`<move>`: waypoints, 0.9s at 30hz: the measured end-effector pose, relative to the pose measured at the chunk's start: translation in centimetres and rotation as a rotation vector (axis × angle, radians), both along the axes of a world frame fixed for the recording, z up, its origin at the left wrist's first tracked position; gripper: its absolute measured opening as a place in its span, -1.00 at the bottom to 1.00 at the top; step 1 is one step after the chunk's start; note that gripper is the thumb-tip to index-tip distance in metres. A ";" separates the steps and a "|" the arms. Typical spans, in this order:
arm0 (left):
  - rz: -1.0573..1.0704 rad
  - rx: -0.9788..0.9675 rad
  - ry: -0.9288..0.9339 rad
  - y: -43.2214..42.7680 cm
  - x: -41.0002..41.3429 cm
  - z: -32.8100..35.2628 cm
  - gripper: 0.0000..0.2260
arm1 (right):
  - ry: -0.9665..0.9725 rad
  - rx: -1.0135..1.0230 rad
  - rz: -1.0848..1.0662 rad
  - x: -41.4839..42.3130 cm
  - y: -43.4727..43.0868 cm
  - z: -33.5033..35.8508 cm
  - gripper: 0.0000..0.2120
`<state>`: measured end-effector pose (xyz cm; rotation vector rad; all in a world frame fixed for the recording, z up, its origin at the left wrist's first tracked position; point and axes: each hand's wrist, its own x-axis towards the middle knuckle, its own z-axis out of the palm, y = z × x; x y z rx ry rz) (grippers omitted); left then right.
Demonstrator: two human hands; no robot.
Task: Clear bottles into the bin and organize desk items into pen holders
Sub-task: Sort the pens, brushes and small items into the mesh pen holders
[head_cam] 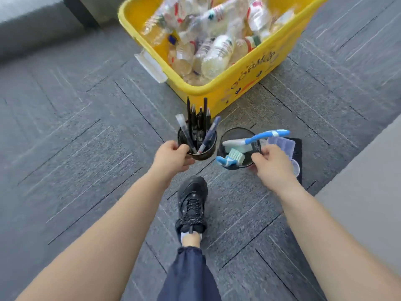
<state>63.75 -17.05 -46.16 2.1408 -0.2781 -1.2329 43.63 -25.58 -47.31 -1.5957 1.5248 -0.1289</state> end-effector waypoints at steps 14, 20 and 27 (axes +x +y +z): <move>-0.173 -0.143 -0.125 1.0 -1.1 15.8 -0.80 | -0.155 -0.110 -0.201 -3.7 3.9 15.8 -0.90; -0.204 -0.195 -0.135 0.7 -2.1 15.4 -0.84 | -0.083 -0.120 -0.243 -5.7 4.8 15.4 -0.86; -0.233 -0.204 -0.244 0.5 -3.7 15.0 -0.81 | -0.092 -0.151 -0.296 -8.0 5.1 15.0 -0.82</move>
